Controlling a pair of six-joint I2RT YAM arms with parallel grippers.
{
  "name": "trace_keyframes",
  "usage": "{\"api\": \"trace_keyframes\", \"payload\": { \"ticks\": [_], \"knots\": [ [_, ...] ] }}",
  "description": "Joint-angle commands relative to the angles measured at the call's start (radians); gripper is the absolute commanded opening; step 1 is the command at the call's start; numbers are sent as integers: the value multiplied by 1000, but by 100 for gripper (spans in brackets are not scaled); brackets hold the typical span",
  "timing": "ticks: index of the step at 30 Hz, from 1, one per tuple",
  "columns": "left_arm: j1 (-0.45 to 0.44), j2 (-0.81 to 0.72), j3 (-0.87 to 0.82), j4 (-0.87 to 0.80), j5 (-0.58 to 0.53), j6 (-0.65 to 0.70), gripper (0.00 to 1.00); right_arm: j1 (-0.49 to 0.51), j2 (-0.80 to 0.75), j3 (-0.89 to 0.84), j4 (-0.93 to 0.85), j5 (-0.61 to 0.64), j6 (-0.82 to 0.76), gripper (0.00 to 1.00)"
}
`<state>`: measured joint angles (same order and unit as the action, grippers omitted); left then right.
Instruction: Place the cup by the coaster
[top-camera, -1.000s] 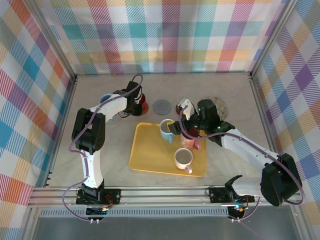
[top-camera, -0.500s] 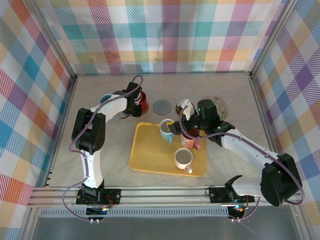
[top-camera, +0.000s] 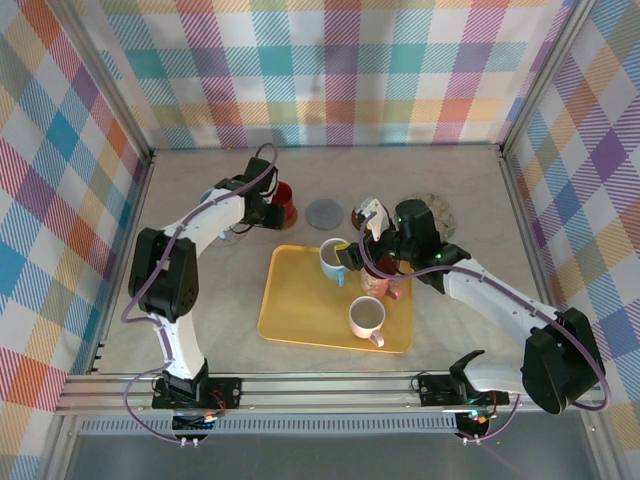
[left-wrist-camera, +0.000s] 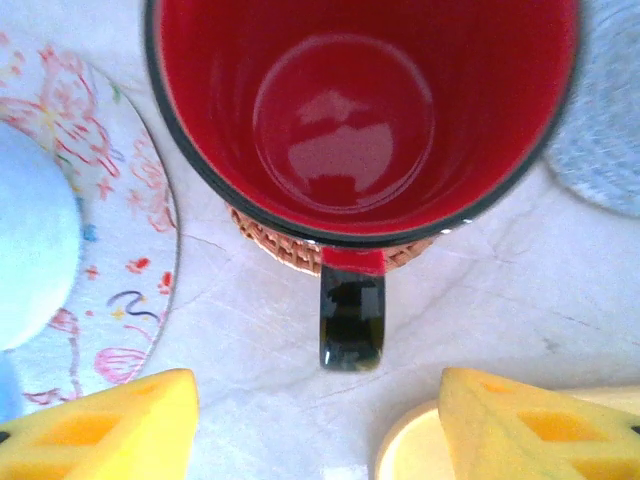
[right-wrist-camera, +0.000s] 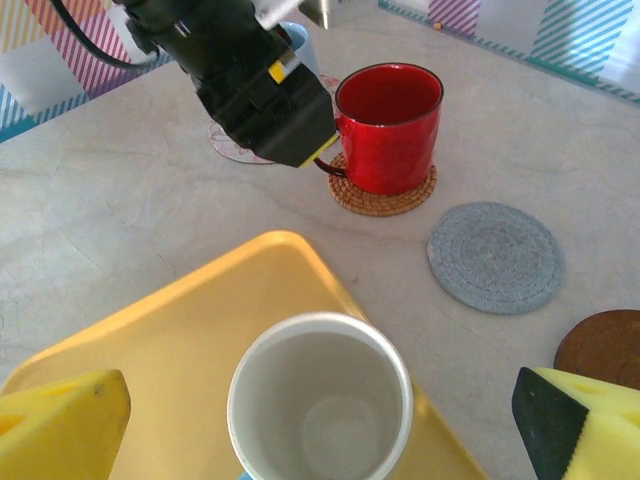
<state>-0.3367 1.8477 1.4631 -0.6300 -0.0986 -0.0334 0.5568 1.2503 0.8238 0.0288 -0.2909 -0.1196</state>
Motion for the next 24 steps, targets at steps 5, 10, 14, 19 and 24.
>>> {"api": "trace_keyframes", "payload": {
  "ticks": [5,10,14,19,24],
  "knots": [
    [3,-171,-18,-55,25,15,79,5,-55,-4,-28,20,-38,99],
    [-50,-262,-10,-108,-11,38,92,6,-83,15,-88,44,-63,99],
    [-99,-324,-9,-151,-9,37,98,6,-114,44,-185,85,-74,99],
    [-165,-387,-21,-189,-7,1,100,5,-163,58,-293,145,-76,99],
    [-205,-443,-59,-226,14,-61,100,5,-241,46,-351,213,-53,99]
  ]
}}
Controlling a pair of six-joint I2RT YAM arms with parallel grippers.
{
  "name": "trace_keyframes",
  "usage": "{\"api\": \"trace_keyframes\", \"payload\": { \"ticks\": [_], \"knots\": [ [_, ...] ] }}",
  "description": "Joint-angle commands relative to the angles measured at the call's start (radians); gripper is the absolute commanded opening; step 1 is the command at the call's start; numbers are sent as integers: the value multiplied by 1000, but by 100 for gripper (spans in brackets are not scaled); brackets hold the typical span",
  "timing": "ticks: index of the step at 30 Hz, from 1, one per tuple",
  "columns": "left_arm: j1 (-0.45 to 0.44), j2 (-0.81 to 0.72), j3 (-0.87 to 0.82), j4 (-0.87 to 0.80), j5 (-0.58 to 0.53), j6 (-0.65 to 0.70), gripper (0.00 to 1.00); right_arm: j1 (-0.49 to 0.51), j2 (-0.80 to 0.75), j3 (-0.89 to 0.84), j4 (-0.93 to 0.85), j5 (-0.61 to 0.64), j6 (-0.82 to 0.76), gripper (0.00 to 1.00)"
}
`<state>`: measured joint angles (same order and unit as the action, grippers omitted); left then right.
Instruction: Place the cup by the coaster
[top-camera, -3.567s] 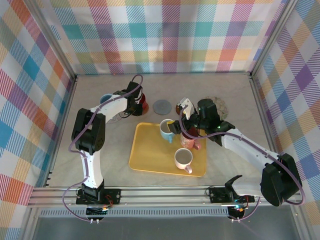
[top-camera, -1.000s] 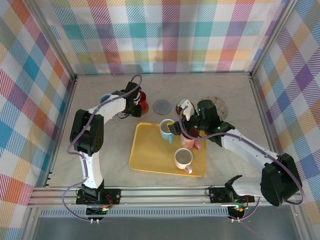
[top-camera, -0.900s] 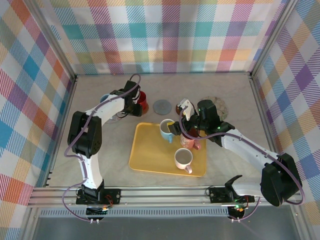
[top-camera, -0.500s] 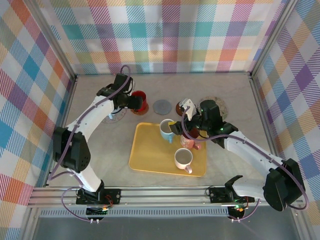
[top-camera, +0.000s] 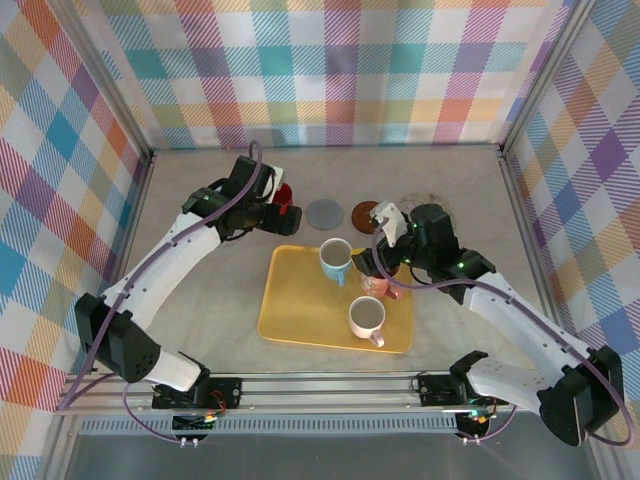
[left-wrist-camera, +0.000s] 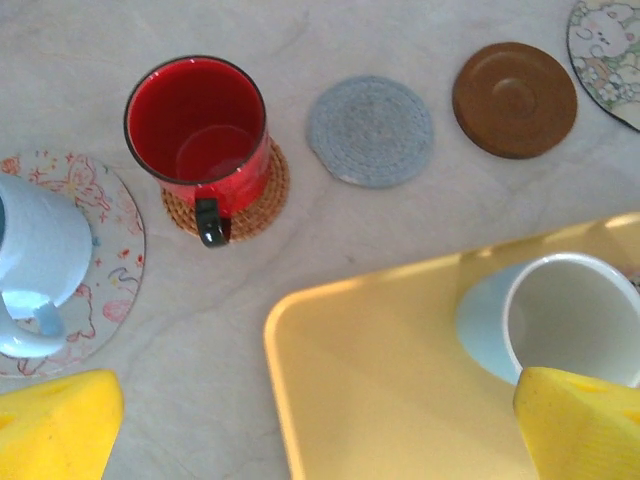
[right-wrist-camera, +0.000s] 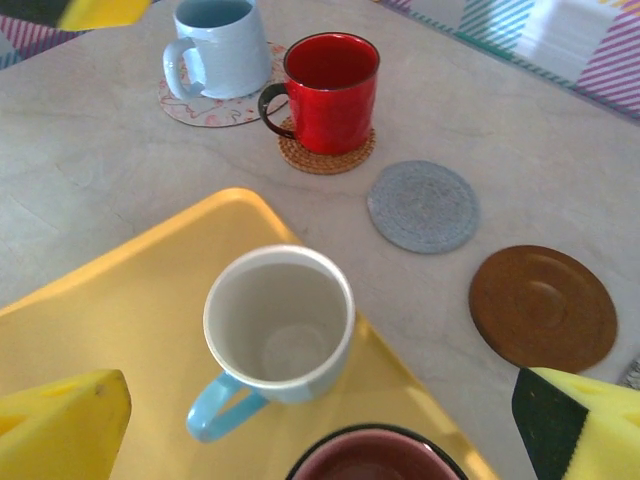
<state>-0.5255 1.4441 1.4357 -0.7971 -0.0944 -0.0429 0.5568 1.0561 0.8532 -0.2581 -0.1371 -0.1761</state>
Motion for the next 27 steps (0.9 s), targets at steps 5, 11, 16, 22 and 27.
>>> {"api": "trace_keyframes", "payload": {
  "ticks": [5,11,16,22,27],
  "knots": [
    [-54,-54,-68,-66,52,-154,100,6,-121,4,-125,51,5,99],
    [-149,-53,-132,-18,66,-297,100,6,-182,-18,-189,52,24,99],
    [-190,-53,-174,16,91,-375,100,7,-223,-52,-210,76,53,99],
    [-238,-45,-201,49,117,-423,100,6,-256,-85,-182,136,171,99],
    [-285,-19,-237,70,132,-458,100,6,-228,-79,-192,160,216,99]
  ]
}}
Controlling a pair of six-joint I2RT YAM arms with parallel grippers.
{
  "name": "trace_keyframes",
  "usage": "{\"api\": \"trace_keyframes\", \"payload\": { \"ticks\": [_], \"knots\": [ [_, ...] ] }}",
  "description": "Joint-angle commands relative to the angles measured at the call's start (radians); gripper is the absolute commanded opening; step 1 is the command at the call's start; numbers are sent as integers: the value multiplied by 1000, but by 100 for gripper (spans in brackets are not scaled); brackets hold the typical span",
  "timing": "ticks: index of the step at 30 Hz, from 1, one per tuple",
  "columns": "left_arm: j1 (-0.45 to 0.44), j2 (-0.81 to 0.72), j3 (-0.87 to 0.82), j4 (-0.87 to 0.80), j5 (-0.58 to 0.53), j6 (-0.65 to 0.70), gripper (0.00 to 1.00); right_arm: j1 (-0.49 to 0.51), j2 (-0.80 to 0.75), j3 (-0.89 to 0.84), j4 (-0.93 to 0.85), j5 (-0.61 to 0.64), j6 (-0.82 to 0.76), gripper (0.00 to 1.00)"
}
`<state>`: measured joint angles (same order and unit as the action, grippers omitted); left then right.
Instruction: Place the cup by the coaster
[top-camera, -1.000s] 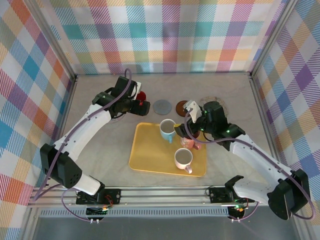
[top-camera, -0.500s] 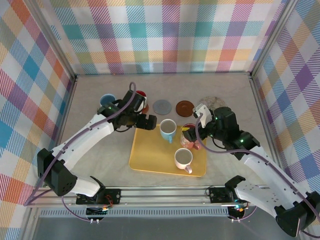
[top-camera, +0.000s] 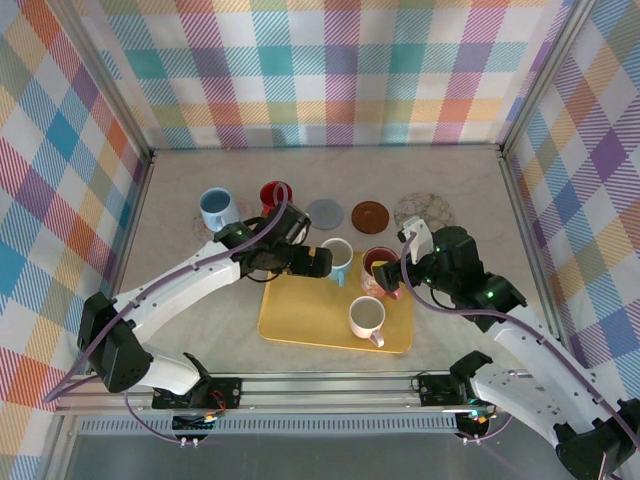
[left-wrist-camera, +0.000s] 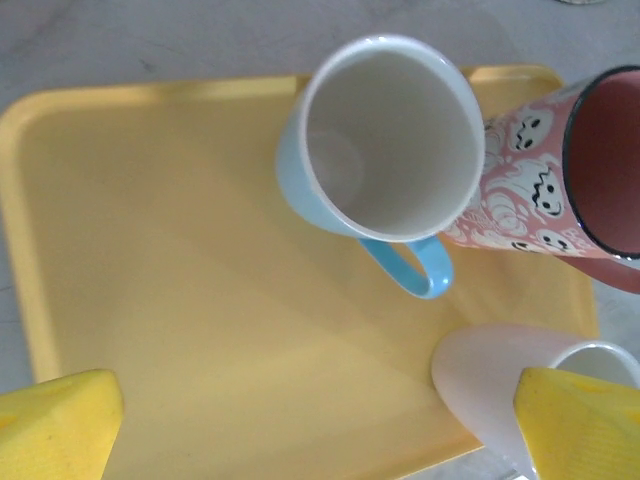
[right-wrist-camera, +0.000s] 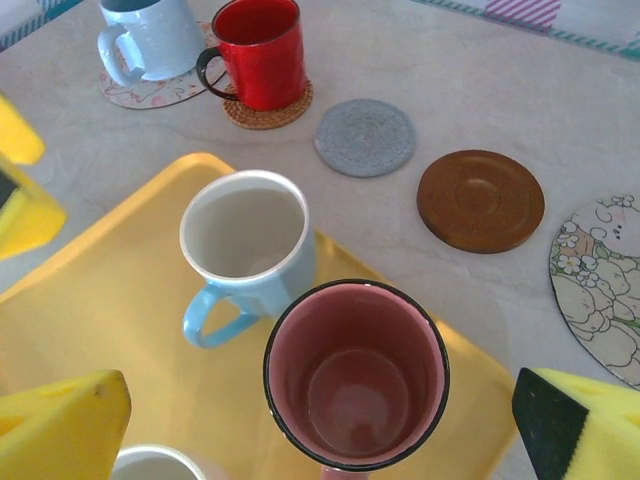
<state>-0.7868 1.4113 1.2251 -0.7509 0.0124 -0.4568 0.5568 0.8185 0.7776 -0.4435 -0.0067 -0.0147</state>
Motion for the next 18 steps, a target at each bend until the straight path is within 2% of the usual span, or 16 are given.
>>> {"api": "trace_keyframes", "payload": {
  "ticks": [1,11,18],
  "knots": [
    [-33,20,-35,33,34,-55,100,6,11,-4,-2,32,52,99],
    [-107,110,-52,120,68,-124,100,6,-21,-28,39,70,34,99],
    [-120,174,-50,152,79,-152,100,6,-36,-57,56,37,56,99]
  ]
}}
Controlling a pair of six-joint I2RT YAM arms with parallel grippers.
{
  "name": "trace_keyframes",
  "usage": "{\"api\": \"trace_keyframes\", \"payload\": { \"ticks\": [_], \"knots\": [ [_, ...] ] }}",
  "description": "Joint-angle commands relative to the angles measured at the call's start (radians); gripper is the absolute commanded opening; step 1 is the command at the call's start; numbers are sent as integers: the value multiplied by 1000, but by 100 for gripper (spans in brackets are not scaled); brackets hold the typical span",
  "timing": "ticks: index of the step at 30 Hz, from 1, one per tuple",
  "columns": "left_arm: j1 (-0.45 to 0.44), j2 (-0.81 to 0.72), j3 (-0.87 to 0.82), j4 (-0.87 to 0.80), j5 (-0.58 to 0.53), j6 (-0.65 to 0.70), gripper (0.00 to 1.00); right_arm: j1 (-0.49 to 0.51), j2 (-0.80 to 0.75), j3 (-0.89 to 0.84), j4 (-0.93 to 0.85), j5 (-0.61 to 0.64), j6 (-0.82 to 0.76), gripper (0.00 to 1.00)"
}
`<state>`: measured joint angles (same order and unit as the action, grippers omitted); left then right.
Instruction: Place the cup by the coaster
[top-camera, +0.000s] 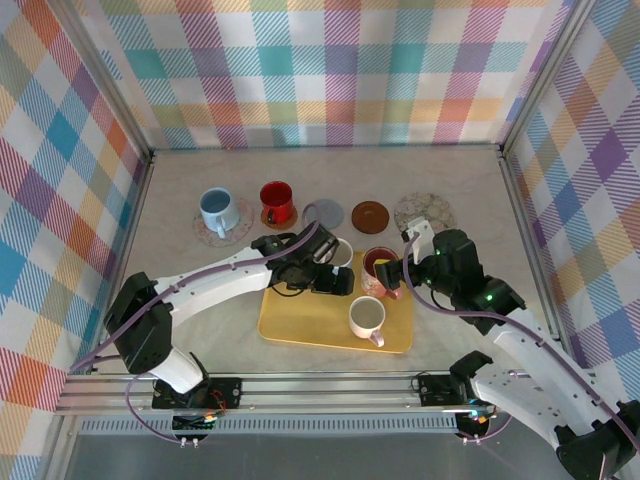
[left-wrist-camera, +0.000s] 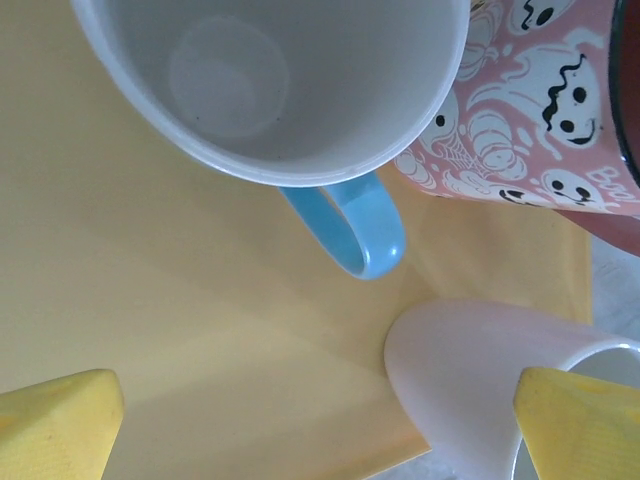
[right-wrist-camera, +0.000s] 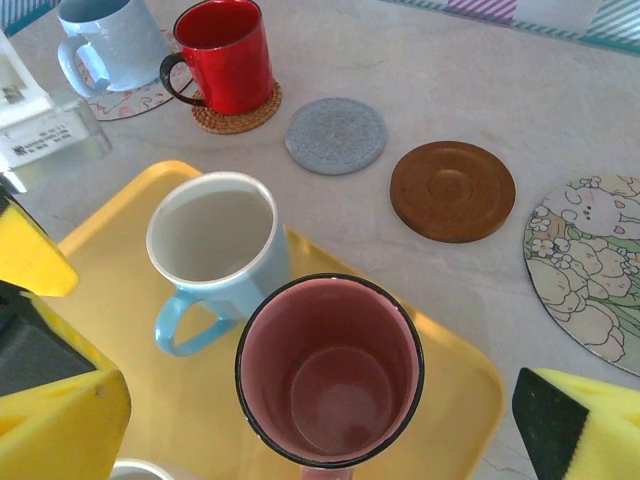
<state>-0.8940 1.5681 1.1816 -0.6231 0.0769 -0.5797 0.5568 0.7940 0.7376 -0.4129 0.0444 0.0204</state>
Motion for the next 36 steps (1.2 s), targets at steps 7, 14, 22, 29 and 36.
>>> {"api": "trace_keyframes", "payload": {
  "ticks": [7,14,22,29,36],
  "knots": [
    [-13,94,24,26,17,-48,100,6,21,1,6,-77,3,99],
    [-11,130,48,14,-10,-51,100,6,18,-1,1,-135,-42,99],
    [8,162,56,5,-31,-46,100,6,64,19,-15,-214,-60,99],
    [27,167,40,8,-61,-48,96,6,69,-10,27,-253,-67,99],
    [48,152,23,-24,-87,-39,89,6,73,-9,25,-272,-82,99]
  ]
}}
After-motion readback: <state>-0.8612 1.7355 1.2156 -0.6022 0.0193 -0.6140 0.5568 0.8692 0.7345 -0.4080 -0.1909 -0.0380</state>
